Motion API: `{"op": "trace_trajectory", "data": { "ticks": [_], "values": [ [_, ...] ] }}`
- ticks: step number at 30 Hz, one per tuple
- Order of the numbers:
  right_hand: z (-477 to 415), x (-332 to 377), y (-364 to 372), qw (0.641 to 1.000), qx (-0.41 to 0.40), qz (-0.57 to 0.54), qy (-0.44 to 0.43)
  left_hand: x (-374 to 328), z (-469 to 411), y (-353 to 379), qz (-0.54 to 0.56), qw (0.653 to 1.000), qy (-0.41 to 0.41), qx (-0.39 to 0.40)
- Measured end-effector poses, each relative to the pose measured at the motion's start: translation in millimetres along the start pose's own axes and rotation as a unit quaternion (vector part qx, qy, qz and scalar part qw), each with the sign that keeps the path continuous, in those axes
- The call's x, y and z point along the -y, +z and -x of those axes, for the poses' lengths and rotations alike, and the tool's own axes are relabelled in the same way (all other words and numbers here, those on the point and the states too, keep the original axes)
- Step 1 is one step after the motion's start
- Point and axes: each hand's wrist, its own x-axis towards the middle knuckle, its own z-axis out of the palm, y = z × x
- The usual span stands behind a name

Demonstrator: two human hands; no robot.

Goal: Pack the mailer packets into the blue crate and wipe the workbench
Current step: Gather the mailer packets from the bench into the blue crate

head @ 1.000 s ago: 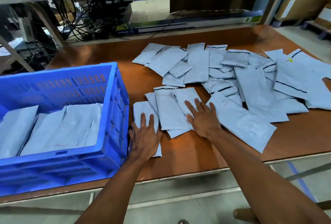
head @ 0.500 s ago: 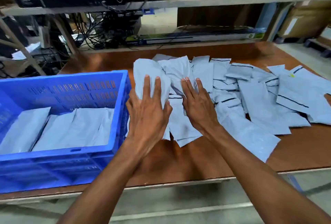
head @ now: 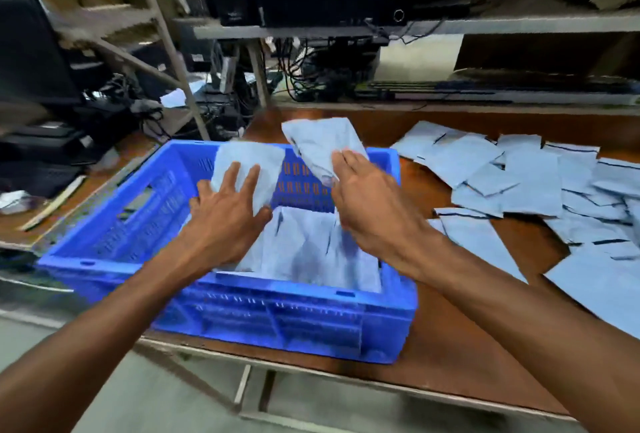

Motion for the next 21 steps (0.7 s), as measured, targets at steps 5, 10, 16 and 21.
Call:
{"op": "trace_trajectory", "data": {
  "ticks": [5,10,16,21],
  "values": [
    [-14.6,33.4,30.4,0.978,0.181,0.07,0.074,5.4,-38.6,31.7,0.026,0.987,0.084,0.132],
    [-15.4,29.7,56.4,0.935,0.317,0.083,0.132,-34.3,-49.2,49.3,0.013,0.959,0.138,0.248],
    [-1.5,4.8,91.9,0.821,0.527,0.018,0.219,-22.9,-44.7,55.0,-0.024,0.907,0.183,0.379],
    [-21.3,-4.6,93.0,0.812,0.563,0.068,0.137,-11.6,-58.3,71.1,-0.085,0.894,0.244,0.366]
  ]
}}
